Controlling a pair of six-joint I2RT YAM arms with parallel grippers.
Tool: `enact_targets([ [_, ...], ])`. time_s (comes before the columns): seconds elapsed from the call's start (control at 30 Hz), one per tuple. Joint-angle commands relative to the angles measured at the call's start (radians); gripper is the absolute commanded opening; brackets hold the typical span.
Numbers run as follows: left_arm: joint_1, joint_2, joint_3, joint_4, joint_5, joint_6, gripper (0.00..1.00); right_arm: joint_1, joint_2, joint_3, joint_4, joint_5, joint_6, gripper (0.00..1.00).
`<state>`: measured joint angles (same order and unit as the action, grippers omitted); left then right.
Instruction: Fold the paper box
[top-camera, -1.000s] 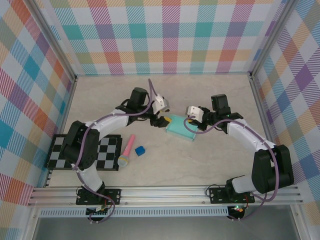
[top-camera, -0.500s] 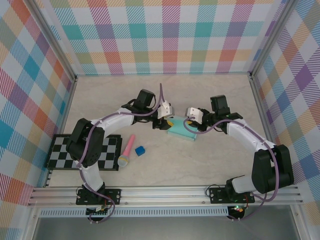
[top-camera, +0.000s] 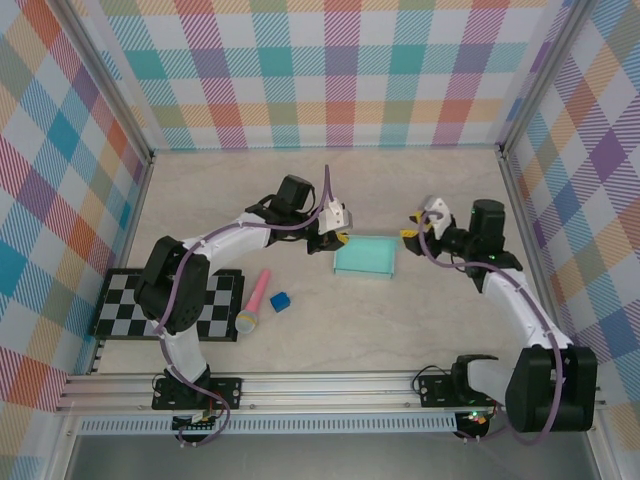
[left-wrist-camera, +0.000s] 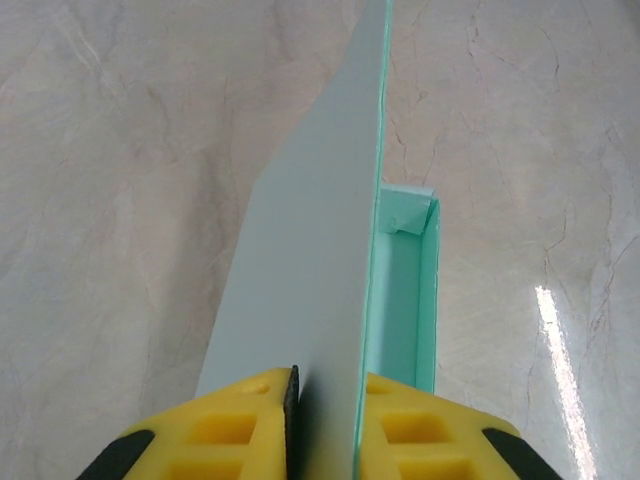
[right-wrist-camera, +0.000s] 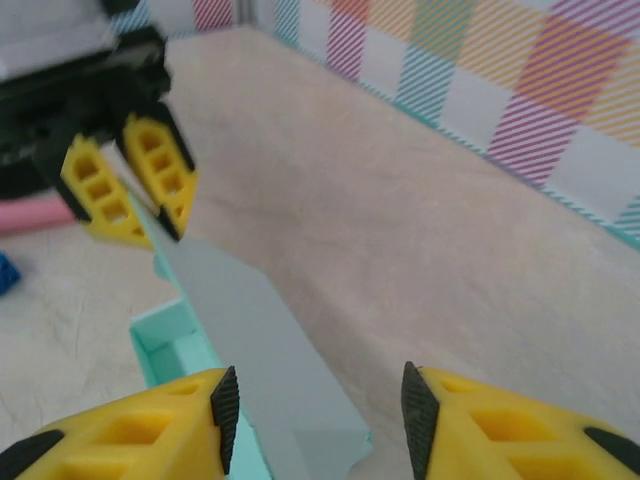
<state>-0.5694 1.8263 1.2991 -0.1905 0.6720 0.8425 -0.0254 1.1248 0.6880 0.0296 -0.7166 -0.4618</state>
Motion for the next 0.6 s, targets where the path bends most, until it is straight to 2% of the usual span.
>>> enact_targets([
  [0.0,-0.013,0.033,0.019,-0.075,0.0,-0.022,0.16,-0.103,0.017,-0.043,0.135,-0.114,0.33,0.45],
  [0.07,-0.014,0.037,0.022,-0.075,0.001,-0.03,0.16,-0.152,0.07,-0.044,0.127,-0.142,0.45,0.46],
  [0.13,-0.013,0.038,0.022,-0.073,0.0,-0.037,0.16,-0.177,0.127,-0.068,0.173,-0.107,0.63,0.51],
  [0.2,-0.014,0.042,0.025,-0.075,-0.005,-0.042,0.16,-0.194,0.197,-0.056,0.141,-0.073,0.81,0.52],
  [0.3,-0.014,0.041,0.021,-0.076,-0.004,-0.041,0.16,-0.203,0.352,0.033,0.03,-0.13,1.004,0.53],
  [0.4,-0.014,0.042,0.022,-0.078,-0.009,-0.041,0.16,-0.203,0.482,0.098,0.019,-0.227,1.189,0.55],
  [0.5,-0.014,0.042,0.027,-0.078,-0.008,-0.039,0.16,-0.202,0.561,0.153,-0.01,-0.308,1.278,0.54],
  [0.57,-0.014,0.04,0.026,-0.079,-0.009,-0.04,0.16,-0.194,0.588,0.178,-0.057,-0.307,1.319,0.53],
])
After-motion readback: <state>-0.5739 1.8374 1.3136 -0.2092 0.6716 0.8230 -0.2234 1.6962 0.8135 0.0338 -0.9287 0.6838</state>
